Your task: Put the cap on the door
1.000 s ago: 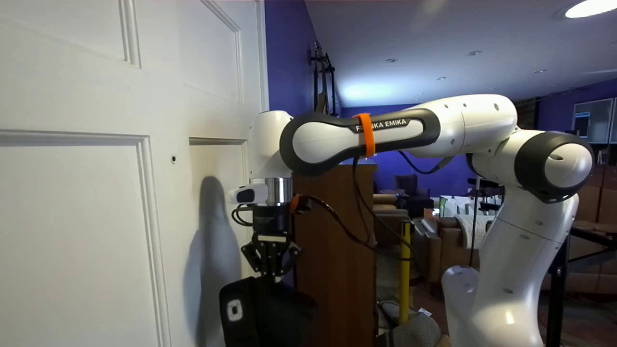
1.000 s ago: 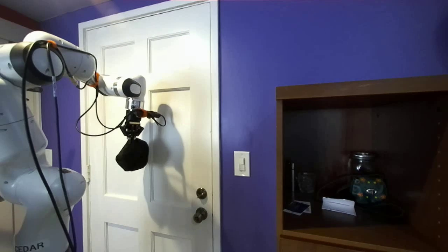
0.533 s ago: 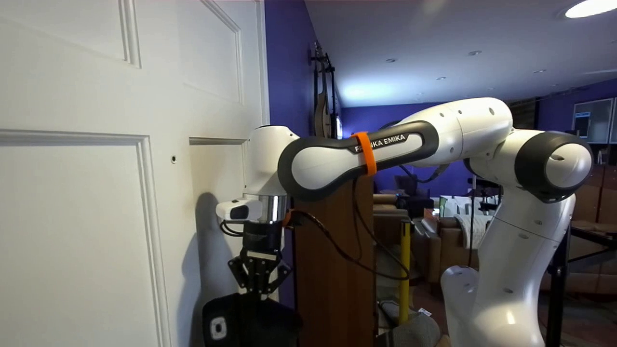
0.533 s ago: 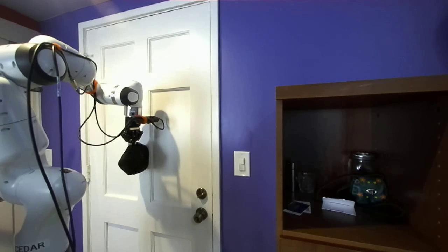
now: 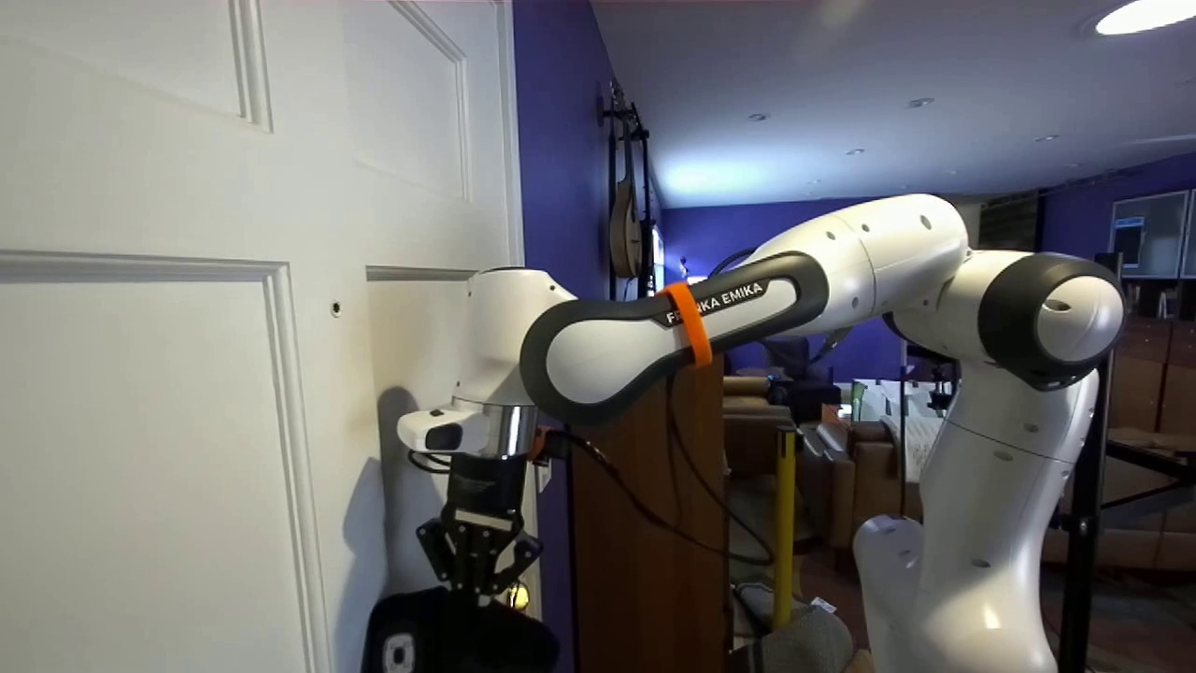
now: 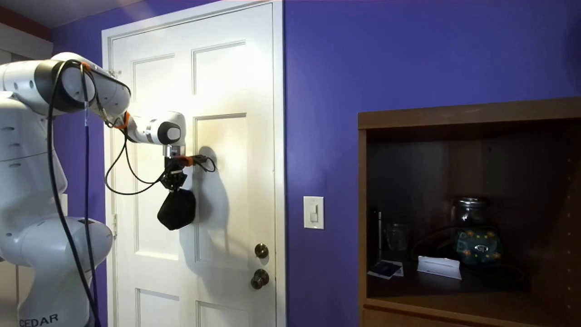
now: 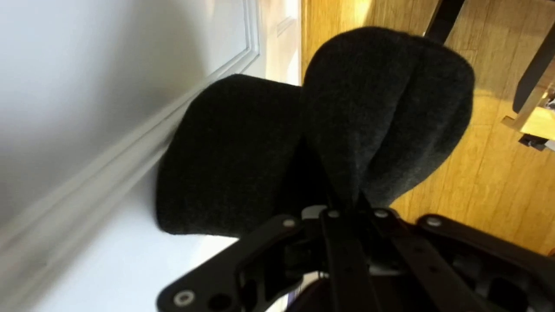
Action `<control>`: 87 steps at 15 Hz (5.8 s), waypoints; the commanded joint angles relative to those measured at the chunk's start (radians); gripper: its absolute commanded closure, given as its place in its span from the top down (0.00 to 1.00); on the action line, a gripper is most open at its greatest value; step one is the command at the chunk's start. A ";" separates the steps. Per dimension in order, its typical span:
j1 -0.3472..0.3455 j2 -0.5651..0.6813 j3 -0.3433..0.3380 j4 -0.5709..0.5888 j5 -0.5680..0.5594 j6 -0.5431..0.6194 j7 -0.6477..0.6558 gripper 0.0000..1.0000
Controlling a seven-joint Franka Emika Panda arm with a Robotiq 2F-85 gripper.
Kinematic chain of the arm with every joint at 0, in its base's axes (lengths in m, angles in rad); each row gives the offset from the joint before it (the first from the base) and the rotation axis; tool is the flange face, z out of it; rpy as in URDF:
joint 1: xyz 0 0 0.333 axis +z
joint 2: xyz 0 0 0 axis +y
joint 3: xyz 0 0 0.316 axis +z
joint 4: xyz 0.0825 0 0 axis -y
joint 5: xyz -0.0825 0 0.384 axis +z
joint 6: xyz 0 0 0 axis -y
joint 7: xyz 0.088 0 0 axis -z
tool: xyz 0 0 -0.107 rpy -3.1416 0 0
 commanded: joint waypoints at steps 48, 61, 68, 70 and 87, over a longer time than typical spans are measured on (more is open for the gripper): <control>0.104 0.016 -0.059 -0.234 0.271 0.387 -0.053 0.02; 0.090 0.072 -0.047 -0.225 0.306 0.365 -0.138 0.02; 0.088 0.066 -0.034 -0.220 0.310 0.367 -0.146 0.02; 0.091 0.054 -0.024 -0.212 0.300 0.372 -0.141 0.02; 0.068 0.124 -0.040 -0.198 0.318 0.355 -0.192 0.02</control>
